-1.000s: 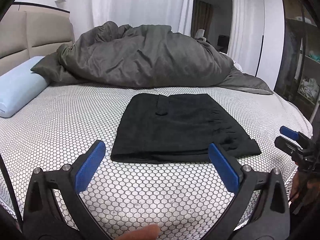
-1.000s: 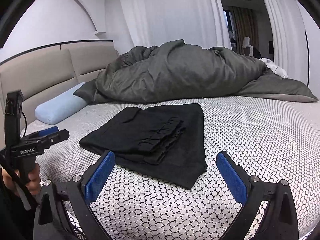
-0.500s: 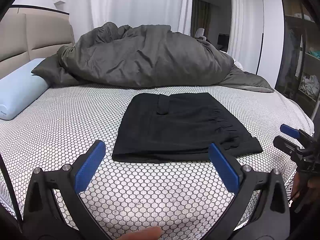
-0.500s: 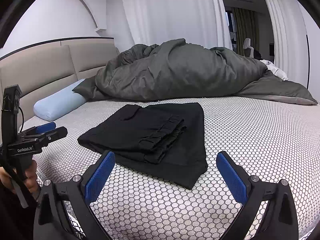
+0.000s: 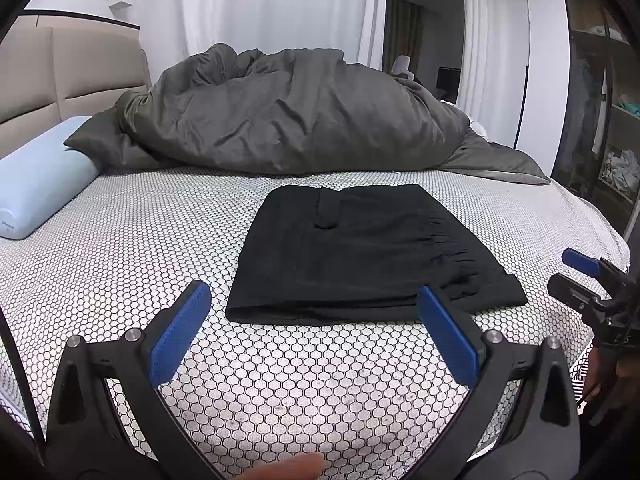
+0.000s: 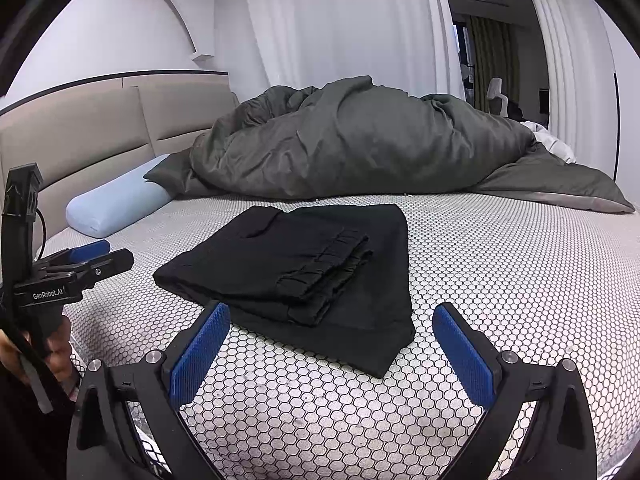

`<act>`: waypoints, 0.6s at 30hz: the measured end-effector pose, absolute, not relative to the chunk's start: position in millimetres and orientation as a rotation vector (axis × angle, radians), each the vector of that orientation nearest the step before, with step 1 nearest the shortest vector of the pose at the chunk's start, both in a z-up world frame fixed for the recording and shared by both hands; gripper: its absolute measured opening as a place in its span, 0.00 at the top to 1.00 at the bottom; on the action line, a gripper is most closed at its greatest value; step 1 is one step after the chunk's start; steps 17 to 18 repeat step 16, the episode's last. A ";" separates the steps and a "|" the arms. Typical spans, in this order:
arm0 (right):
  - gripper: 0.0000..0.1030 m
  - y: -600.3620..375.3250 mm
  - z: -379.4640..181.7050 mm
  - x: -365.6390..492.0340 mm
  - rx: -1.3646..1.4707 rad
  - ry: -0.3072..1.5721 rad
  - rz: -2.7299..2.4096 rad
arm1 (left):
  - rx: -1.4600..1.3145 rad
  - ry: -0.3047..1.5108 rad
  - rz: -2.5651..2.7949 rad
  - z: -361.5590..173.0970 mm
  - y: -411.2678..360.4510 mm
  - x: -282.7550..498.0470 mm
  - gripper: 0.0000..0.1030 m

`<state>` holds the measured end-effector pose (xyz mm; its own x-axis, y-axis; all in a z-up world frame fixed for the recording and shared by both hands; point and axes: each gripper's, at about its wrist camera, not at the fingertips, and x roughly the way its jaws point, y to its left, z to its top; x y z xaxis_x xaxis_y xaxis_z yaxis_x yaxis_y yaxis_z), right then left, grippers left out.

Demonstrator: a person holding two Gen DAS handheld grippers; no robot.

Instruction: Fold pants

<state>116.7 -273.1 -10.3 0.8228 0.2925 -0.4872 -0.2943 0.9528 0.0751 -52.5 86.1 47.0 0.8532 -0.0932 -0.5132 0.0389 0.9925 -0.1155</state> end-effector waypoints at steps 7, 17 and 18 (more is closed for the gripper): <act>0.00 -273.9 -10.6 116.0 -0.013 0.520 0.313 | -0.099 0.540 -0.067 47.0 84.8 -53.0 0.00; 0.00 -275.4 -11.1 117.1 -0.017 0.522 0.313 | -0.101 0.543 -0.066 46.3 84.4 -53.2 0.00; 0.00 -275.4 -11.1 117.1 -0.017 0.522 0.313 | -0.101 0.543 -0.066 46.3 84.4 -53.2 0.00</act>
